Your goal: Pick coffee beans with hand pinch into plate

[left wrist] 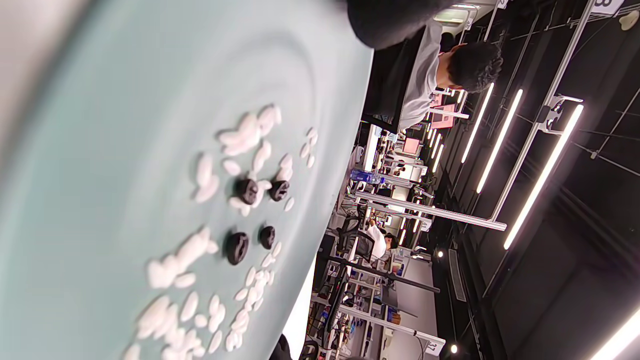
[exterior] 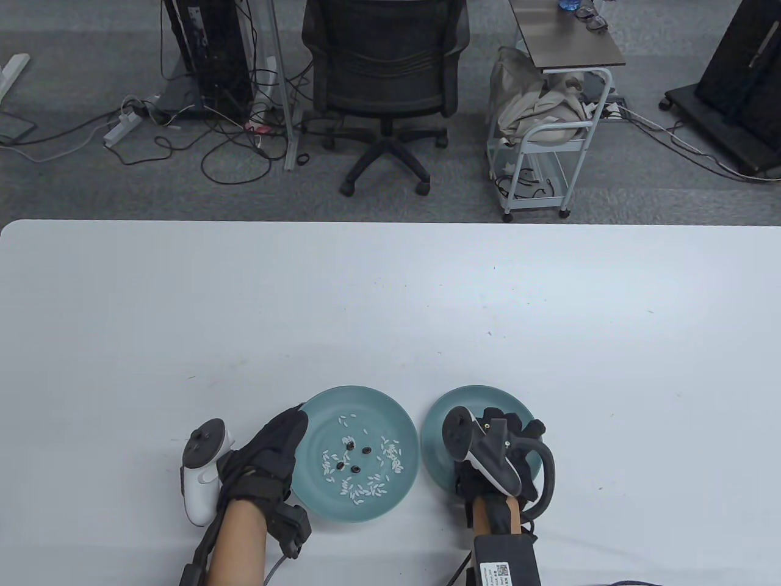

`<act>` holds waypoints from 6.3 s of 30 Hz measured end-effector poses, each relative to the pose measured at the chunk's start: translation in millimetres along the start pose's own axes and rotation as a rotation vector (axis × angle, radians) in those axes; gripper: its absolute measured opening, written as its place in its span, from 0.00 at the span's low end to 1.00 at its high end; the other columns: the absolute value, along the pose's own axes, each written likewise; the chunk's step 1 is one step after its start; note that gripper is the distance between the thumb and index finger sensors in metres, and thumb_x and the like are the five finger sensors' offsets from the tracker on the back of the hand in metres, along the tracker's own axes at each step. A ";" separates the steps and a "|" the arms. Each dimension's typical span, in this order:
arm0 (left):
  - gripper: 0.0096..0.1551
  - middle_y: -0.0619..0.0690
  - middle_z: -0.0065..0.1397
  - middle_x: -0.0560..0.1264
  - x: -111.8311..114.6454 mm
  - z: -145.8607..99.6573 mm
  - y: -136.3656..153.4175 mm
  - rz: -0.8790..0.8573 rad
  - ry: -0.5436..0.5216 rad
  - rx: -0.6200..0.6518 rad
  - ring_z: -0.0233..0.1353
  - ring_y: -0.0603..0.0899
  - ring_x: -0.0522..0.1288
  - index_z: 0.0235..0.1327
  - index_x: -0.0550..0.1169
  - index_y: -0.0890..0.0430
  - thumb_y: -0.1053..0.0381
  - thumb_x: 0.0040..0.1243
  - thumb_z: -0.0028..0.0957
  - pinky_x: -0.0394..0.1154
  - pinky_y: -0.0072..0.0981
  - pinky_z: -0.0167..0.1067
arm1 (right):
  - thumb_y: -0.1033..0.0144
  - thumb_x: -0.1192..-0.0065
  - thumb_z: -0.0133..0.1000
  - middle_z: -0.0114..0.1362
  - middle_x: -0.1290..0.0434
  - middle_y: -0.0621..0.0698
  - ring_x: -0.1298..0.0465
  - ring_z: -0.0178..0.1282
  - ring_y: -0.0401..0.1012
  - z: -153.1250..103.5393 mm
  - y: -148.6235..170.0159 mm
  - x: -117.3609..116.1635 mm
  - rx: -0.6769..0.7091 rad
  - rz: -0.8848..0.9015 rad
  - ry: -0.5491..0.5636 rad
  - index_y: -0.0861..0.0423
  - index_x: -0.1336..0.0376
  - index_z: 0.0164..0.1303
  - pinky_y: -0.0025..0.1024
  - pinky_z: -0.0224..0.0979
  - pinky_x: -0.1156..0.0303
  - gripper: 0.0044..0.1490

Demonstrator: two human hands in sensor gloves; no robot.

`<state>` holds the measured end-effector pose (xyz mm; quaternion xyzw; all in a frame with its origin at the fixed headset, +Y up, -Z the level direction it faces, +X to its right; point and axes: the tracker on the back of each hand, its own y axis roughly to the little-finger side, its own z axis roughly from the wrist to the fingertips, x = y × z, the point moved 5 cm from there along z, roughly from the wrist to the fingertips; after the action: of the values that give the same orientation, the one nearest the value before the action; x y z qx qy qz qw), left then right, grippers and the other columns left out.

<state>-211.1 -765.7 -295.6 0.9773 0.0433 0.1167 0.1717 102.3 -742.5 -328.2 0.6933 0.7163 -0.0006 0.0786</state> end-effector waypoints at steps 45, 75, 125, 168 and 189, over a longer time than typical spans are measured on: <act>0.30 0.64 0.69 0.78 -2.2 -3.4 -0.4 -0.010 -0.023 0.012 0.59 0.64 0.83 0.87 0.62 0.57 0.49 0.46 0.74 0.83 0.52 0.52 | 0.52 0.38 0.57 0.80 0.38 0.58 0.38 0.79 0.62 -88.4 -86.6 73.7 0.504 0.460 0.179 0.49 0.30 0.64 0.73 0.76 0.47 0.26; 0.31 0.65 0.69 0.78 -0.9 -3.2 1.6 0.023 0.015 -0.008 0.59 0.65 0.83 0.87 0.62 0.58 0.48 0.46 0.74 0.83 0.53 0.53 | 0.53 0.36 0.57 0.80 0.37 0.58 0.38 0.80 0.62 -101.6 -128.2 67.6 0.546 0.167 0.196 0.47 0.28 0.61 0.74 0.76 0.48 0.23; 0.31 0.66 0.69 0.78 6.0 -3.7 -1.2 0.067 0.069 0.000 0.59 0.66 0.83 0.87 0.62 0.56 0.48 0.47 0.74 0.83 0.54 0.53 | 0.56 0.30 0.54 0.82 0.41 0.59 0.42 0.83 0.64 -104.2 -129.2 64.0 0.567 0.210 0.156 0.47 0.27 0.57 0.77 0.76 0.52 0.22; 0.31 0.64 0.71 0.78 -0.3 -7.0 -3.7 0.039 -0.004 0.018 0.59 0.64 0.83 0.87 0.62 0.58 0.48 0.46 0.74 0.83 0.53 0.52 | 0.56 0.34 0.53 0.77 0.37 0.57 0.37 0.78 0.61 -24.3 20.1 25.0 0.026 0.387 0.105 0.60 0.30 0.54 0.75 0.76 0.50 0.26; 0.31 0.65 0.70 0.78 0.0 -6.4 -4.5 0.074 -0.008 0.020 0.59 0.64 0.83 0.87 0.62 0.58 0.49 0.46 0.74 0.83 0.53 0.52 | 0.56 0.34 0.53 0.78 0.39 0.58 0.39 0.79 0.61 -12.6 2.3 0.6 0.026 0.329 -0.061 0.59 0.30 0.54 0.74 0.76 0.49 0.26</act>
<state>-212.8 -759.4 -291.3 0.9804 0.0076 0.1184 0.1575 103.2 -740.4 -315.6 0.8020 0.5902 -0.0179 0.0902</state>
